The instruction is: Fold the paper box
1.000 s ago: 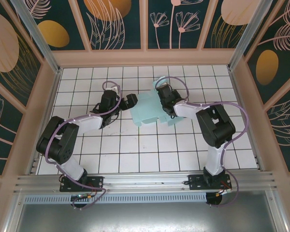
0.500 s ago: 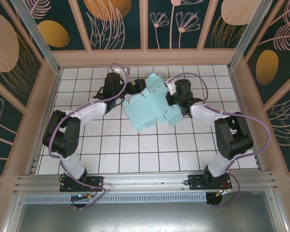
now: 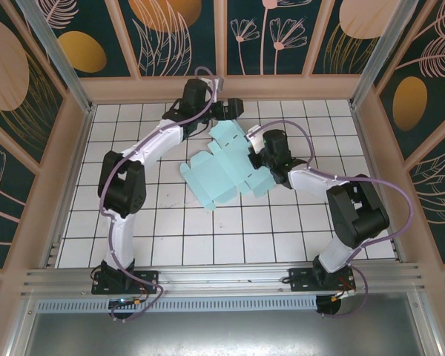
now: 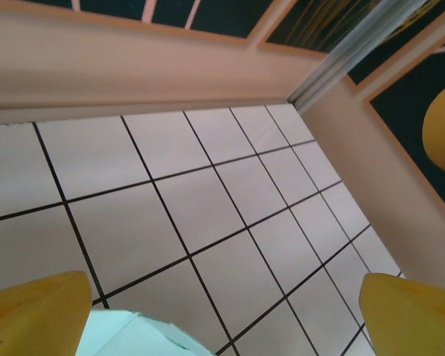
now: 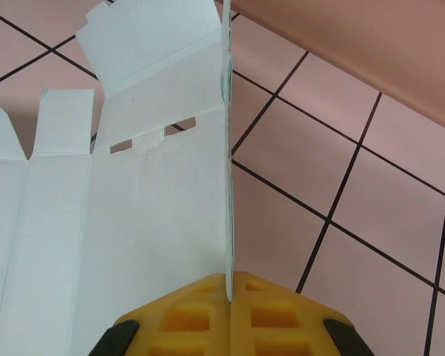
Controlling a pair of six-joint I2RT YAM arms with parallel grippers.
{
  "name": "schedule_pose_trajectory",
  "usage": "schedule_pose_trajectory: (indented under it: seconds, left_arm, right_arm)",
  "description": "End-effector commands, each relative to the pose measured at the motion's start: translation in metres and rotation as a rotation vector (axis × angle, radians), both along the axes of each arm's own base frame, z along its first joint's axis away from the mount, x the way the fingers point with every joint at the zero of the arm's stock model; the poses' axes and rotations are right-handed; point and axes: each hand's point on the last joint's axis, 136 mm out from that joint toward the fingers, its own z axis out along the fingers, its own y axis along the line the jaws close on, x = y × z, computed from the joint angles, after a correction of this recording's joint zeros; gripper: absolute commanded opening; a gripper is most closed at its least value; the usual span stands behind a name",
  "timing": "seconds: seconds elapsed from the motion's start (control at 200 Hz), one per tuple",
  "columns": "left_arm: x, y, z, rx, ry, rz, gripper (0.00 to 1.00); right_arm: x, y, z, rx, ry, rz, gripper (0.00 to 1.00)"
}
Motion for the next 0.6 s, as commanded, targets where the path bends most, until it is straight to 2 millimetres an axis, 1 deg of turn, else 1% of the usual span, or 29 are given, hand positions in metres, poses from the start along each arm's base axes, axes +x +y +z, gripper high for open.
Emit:
schedule_pose_trajectory:
  seconds: [0.0, 0.105, 0.23, 0.325, 0.405, 0.595]
  left_arm:
    - [-0.013, -0.015, -0.022, 0.03, 0.071, -0.137, 0.92]
    - [-0.018, -0.027, -0.02, 0.01, 0.068, -0.213, 0.92]
    - [-0.019, -0.032, -0.02, 0.006, 0.06, -0.247, 0.92]
    - [-0.026, -0.037, -0.021, -0.004, 0.065, -0.295, 0.93]
    - [-0.027, -0.036, -0.023, 0.001, 0.072, -0.297, 0.93]
    - [-0.036, -0.035, -0.027, 0.019, 0.09, -0.326, 0.93]
  right_arm:
    - [-0.001, 0.01, 0.023, 0.031, -0.067, 0.044, 0.0]
    - [-0.002, 0.011, 0.018, 0.025, -0.043, 0.051, 0.0]
    - [-0.002, 0.013, 0.015, 0.021, -0.03, 0.058, 0.0]
    - [-0.002, 0.013, 0.015, 0.019, -0.028, 0.057, 0.0]
    - [-0.003, 0.012, 0.016, 0.02, -0.03, 0.056, 0.0]
    - [-0.001, 0.009, 0.018, 0.014, -0.036, 0.037, 0.0]
